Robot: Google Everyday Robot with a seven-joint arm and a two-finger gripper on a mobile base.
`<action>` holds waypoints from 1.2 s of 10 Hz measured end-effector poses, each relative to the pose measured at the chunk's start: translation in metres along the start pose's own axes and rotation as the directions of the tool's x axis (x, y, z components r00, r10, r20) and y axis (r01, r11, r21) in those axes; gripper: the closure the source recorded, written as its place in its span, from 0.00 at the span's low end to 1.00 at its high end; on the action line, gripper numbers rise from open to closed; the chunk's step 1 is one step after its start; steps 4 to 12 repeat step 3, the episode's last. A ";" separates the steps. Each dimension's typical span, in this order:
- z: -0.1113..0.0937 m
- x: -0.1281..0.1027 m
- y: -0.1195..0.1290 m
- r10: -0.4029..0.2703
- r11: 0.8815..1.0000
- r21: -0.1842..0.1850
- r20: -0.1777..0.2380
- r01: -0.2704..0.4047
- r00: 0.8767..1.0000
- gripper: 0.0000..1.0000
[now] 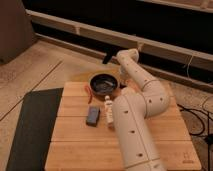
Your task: Push the eraser across the table
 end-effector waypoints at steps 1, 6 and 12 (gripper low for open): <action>-0.006 -0.014 0.000 -0.024 0.999 -0.025 0.054 0.025 0.998 1.00; -0.015 -0.030 0.006 -0.049 0.995 -0.078 0.122 0.059 0.991 1.00; -0.015 -0.030 0.006 -0.049 0.995 -0.078 0.122 0.059 0.991 1.00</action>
